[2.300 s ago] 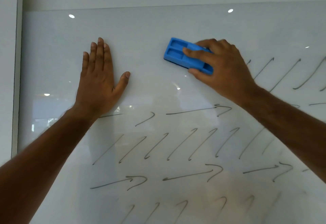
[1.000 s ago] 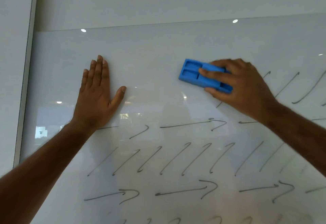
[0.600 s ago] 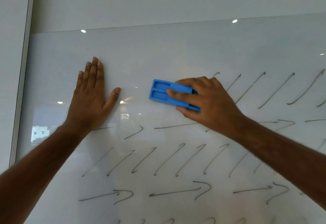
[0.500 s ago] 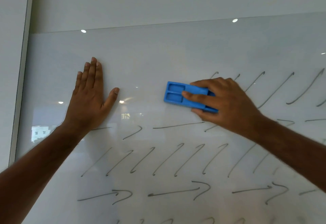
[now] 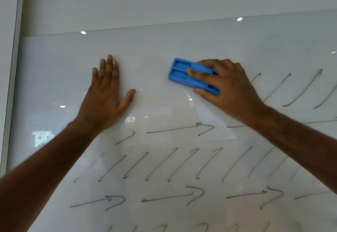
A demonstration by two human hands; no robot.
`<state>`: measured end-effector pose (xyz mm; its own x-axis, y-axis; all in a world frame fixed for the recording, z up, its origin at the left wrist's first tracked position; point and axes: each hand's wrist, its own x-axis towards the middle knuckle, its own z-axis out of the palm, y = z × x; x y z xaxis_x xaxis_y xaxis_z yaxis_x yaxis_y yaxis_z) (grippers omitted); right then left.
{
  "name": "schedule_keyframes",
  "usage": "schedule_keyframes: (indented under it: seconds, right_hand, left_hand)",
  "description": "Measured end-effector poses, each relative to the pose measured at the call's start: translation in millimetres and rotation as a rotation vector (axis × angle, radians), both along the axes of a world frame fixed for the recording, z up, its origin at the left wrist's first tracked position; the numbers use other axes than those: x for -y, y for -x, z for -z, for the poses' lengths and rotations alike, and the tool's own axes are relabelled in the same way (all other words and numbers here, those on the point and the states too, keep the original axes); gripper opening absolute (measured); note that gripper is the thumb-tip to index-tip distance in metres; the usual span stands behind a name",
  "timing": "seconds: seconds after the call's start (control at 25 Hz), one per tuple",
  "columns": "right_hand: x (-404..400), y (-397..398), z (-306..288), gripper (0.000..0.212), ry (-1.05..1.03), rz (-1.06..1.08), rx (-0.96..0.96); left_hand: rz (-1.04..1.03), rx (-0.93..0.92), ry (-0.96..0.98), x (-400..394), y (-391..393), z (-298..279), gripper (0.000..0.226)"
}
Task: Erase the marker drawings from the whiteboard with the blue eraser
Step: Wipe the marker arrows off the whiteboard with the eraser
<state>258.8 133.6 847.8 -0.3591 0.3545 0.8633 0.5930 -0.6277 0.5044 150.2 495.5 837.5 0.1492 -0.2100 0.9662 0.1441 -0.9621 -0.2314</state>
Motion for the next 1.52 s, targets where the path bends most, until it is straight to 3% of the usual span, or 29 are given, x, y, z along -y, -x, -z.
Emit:
schedule_keyframes:
  seconds: [0.16, 0.32, 0.52, 0.68, 0.88, 1.08, 1.28, 1.52]
  right_hand:
    - [10.2, -4.5, 35.0, 0.047, 0.116, 0.023, 0.076]
    - [59.0, -16.7, 53.3, 0.047, 0.172, 0.095, 0.114]
    - [98.9, -22.0, 22.1, 0.049, 0.047, 0.12, 0.034]
    - [76.9, -17.6, -4.2, 0.049, -0.08, 0.07, -0.024]
    - [58.1, -15.0, 26.5, 0.048, 0.002, 0.075, 0.031]
    - [107.6, -26.8, 59.9, 0.048, 0.109, 0.146, 0.051]
    - [153.1, -36.6, 47.3, 0.051, 0.016, 0.191, 0.004]
    - [124.4, -30.7, 11.3, 0.051, -0.119, 0.1, -0.048]
  left_hand:
    - [-0.048, 0.013, -0.151, 46.9, -14.6, -7.8, 0.088]
    - [-0.032, -0.017, -0.127, 66.9, -21.8, -2.7, 0.087]
    - [-0.011, -0.022, -0.144, 92.0, -29.6, -2.9, 0.087]
    - [0.017, -0.013, -0.145, 123.2, -42.2, -10.9, 0.087]
    - [0.028, 0.029, -0.123, 131.7, -50.4, -8.9, 0.087]
    - [0.04, 0.048, -0.116, 131.2, -53.1, -7.3, 0.086]
    - [0.043, 0.061, -0.106, 130.0, -53.1, -5.2, 0.085]
    - [0.048, 0.058, -0.094, 131.8, -50.5, -5.5, 0.084]
